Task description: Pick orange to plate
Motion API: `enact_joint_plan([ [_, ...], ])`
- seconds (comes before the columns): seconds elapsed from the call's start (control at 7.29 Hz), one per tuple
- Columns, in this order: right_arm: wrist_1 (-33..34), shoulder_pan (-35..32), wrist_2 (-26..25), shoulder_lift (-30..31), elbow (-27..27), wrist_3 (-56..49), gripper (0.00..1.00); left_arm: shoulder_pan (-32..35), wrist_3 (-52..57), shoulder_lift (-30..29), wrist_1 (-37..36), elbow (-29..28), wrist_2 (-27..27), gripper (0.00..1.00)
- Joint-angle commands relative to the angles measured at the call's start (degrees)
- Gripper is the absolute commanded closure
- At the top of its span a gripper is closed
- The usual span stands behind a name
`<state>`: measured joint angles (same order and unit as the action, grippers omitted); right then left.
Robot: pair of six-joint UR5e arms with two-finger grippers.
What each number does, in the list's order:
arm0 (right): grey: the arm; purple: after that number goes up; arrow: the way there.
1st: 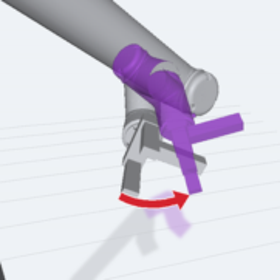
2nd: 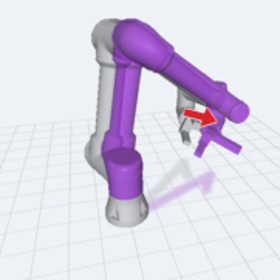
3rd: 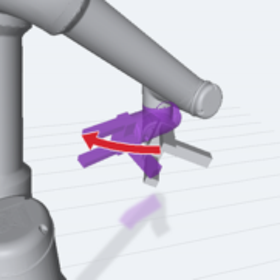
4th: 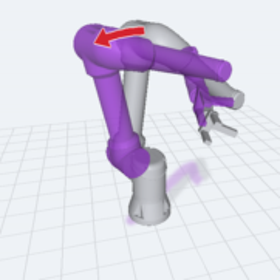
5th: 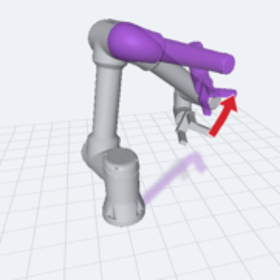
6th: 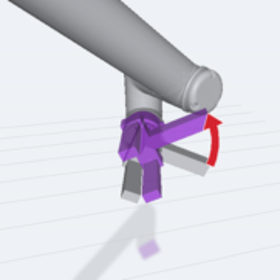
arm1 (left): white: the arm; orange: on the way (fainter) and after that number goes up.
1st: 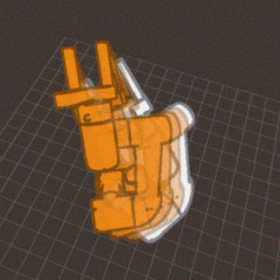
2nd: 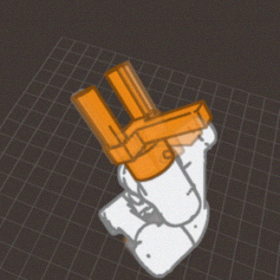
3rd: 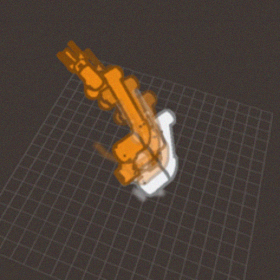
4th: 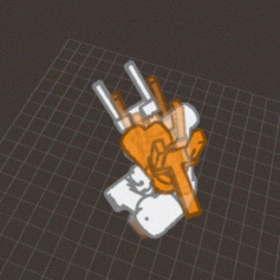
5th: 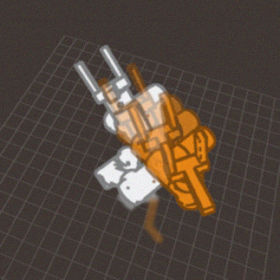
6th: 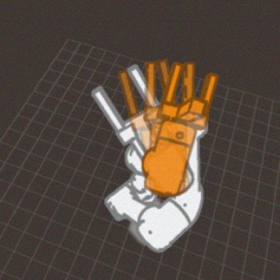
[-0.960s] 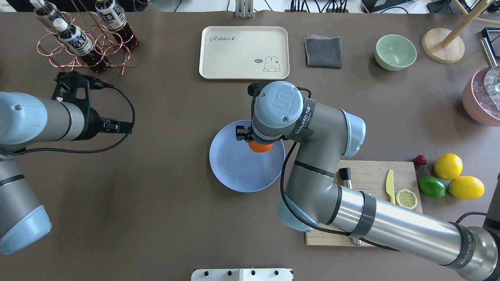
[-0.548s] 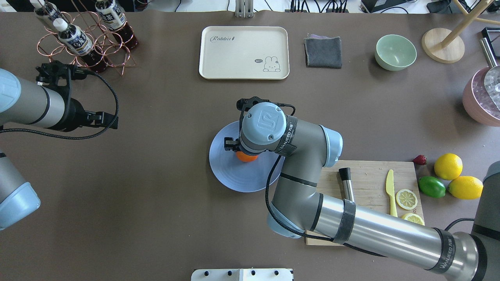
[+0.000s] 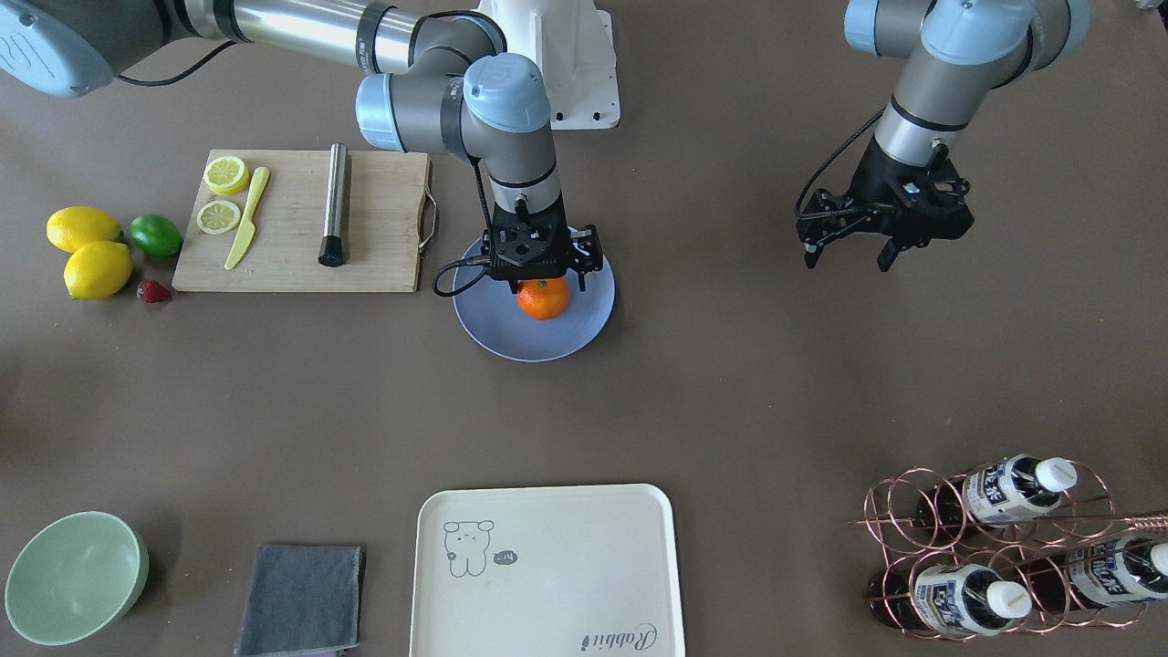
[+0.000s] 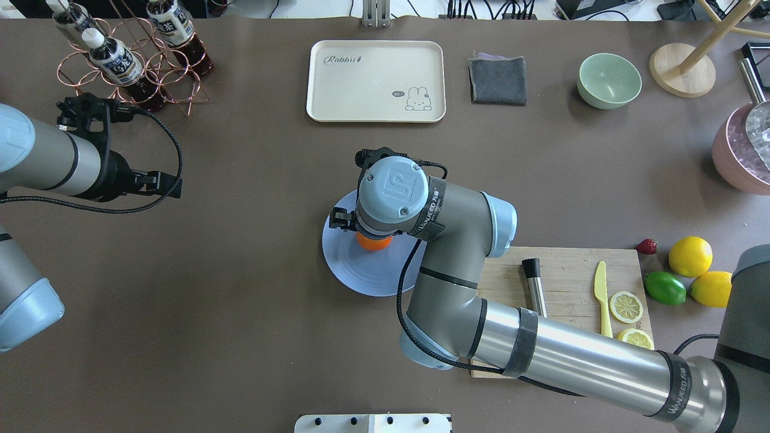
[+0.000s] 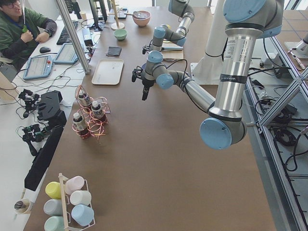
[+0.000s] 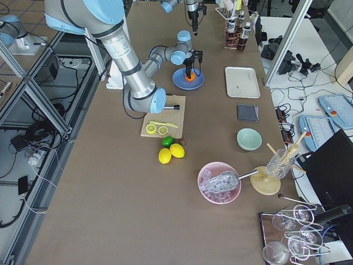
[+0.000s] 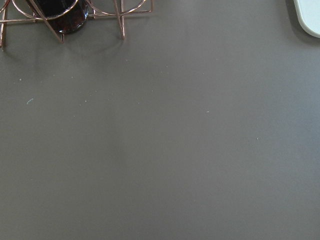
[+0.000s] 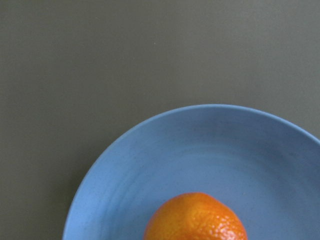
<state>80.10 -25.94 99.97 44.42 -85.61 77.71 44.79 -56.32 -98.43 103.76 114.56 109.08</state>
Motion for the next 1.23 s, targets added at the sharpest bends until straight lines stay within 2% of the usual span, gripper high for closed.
enact_joint_plan([
  [0.0, 8.2, -5.5, 6.6, 0.8, -6.2, -2.2, 0.0, 1.0, 2.2, 1.0, -0.3, 0.5, 4.0, 0.02],
  [0.27, 14.6, -13.2, 13.2, 7.4, -15.2, -11.2, 0.0, 4.5, 8.1, 7.4, -0.4, 4.1, 5.4, 0.02],
  [0.41, 15.2, -18.5, 17.3, 12.7, -18.5, -18.9, 0.0, 5.6, 10.6, 10.2, -0.4, 5.6, 5.4, 0.02],
  [0.55, 15.2, -23.6, 20.7, 18.0, -20.5, -27.5, 0.0, 10.5, 18.4, 12.7, -0.5, 5.8, 5.6, 0.02],
  [0.69, 15.2, -27.7, 22.4, 22.2, -21.3, -35.4, 0.0, 16.4, 29.8, 15.8, -0.6, 4.9, 9.0, 0.02],
  [0.82, 15.2, -32.9, 24.4, 25.7, -20.9, -43.8, 0.0, 23.9, 39.8, 16.3, -2.7, 2.7, 12.5, 0.02],
  [0.96, 15.6, -40.1, 28.7, 28.9, -19.7, -53.7, 0.0, 30.4, 51.0, 16.1, -5.6, -0.4, 12.7, 0.02],
  [1.1, 16.0, -47.1, 32.8, 31.5, -17.3, -63.8, 0.0, 35.7, 55.5, 15.6, -6.4, -4.0, 13.1, 0.02],
])
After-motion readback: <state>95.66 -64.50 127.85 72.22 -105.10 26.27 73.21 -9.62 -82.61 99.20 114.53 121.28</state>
